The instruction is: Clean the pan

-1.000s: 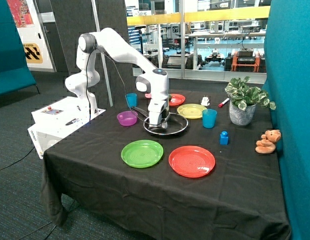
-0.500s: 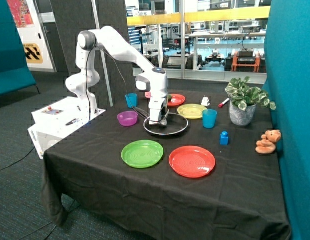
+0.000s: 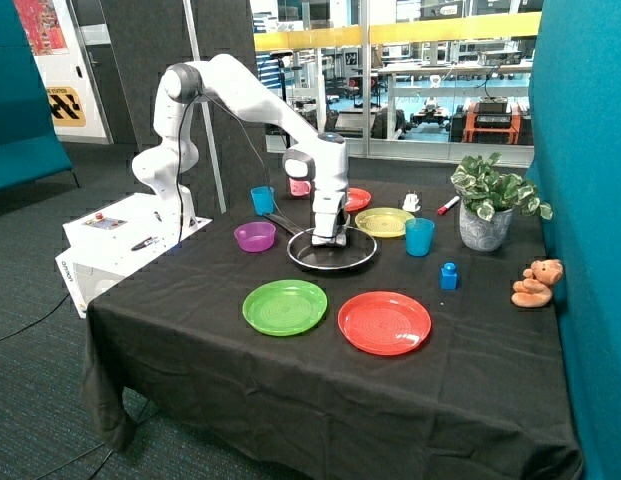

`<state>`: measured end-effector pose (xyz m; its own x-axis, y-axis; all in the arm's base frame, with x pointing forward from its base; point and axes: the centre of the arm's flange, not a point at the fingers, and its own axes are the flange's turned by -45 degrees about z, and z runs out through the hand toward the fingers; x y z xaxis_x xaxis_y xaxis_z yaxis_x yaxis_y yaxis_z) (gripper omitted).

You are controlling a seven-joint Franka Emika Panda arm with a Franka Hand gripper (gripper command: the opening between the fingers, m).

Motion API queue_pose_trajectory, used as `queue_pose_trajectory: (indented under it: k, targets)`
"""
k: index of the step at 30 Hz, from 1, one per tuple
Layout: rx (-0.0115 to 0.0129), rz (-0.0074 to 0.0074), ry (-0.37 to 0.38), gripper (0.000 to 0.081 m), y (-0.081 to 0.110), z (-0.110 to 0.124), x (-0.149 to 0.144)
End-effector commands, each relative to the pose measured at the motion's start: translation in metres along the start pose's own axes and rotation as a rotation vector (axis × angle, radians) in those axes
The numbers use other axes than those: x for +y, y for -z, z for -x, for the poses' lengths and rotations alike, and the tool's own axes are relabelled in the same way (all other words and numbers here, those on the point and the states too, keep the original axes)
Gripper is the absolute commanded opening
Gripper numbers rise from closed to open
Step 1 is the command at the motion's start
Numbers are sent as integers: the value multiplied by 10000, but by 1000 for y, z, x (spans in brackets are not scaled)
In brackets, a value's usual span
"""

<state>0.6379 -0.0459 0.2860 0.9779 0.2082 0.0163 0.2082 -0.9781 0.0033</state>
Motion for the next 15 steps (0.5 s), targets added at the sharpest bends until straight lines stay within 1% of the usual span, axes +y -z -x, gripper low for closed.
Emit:
queue_pose_trajectory:
  k: [1,7,15]
  targets:
    - [-163,-33,41,0,5,-32,-1]
    - [-163,-32,-147,0,7,-40,16]
    - [-164,-30,-348,0,3,-38,34]
